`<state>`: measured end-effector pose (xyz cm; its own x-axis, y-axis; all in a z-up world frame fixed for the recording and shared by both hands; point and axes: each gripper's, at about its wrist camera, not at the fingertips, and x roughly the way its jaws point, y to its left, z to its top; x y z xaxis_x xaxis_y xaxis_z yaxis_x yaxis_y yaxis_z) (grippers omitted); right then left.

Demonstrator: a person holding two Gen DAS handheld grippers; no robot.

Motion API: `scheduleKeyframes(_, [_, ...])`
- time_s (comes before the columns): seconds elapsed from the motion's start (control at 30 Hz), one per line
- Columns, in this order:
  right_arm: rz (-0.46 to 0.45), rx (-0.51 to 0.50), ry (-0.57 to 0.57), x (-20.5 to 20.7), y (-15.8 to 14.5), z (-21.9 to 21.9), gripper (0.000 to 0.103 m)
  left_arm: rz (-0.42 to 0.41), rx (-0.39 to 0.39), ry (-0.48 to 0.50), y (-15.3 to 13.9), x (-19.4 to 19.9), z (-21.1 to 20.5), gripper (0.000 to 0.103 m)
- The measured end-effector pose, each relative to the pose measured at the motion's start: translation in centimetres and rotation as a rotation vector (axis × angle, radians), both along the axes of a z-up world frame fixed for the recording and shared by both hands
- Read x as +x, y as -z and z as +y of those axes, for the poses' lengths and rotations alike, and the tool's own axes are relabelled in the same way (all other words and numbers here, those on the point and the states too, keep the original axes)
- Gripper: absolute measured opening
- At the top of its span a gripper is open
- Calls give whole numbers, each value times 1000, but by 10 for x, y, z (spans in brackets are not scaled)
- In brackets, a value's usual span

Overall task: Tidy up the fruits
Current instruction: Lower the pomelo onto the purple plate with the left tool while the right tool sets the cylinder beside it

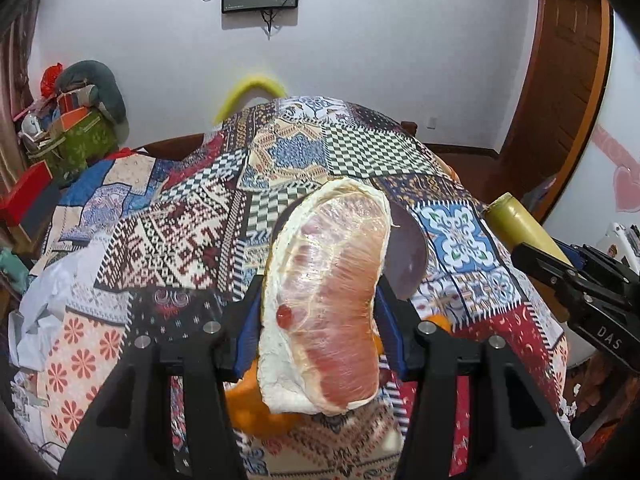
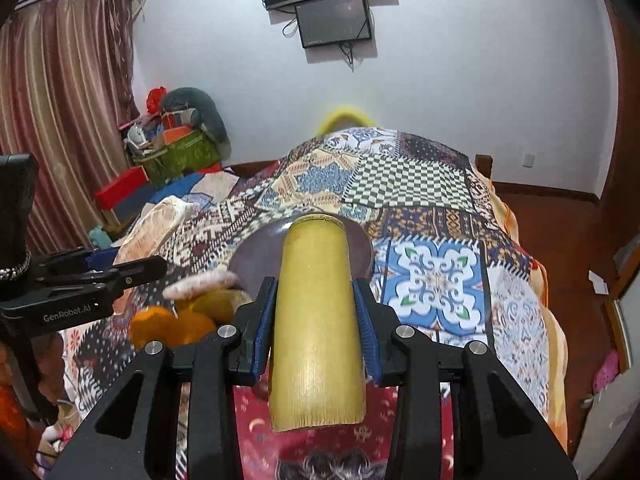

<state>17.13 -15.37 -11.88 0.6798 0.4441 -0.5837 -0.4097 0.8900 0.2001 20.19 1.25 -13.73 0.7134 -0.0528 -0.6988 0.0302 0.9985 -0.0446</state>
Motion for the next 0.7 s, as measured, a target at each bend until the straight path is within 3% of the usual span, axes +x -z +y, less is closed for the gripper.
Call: scheduleKeyframes(0.7, [-42,-18,3,73,-2,23,35,29,16,4,16,96,5,52])
